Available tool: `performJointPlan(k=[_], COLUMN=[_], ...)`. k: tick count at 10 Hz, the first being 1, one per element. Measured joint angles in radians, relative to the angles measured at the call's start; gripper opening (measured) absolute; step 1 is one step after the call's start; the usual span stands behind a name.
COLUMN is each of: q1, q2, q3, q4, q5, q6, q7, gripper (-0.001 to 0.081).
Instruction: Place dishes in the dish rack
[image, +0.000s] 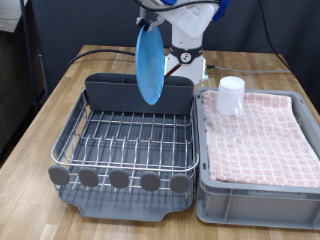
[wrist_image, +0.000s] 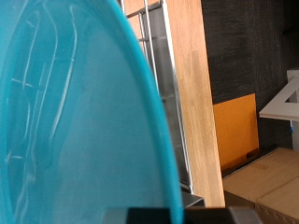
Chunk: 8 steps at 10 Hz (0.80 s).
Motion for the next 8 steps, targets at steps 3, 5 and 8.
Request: performJointPlan(k=[3, 5, 8], q1=[-0.005, -0.009, -0.014], q2=[0.002, 0.002, 0.014], q3=[-0.004, -0.026, -0.064], q4=[0.002, 0.002, 0.017], q5=[-0.085, -0.149, -0.18], q6=[0.002, 0.064, 0.091], q7=[-0.047, -0.129, -0.208], gripper=[0.0021, 0.0021, 0.0021])
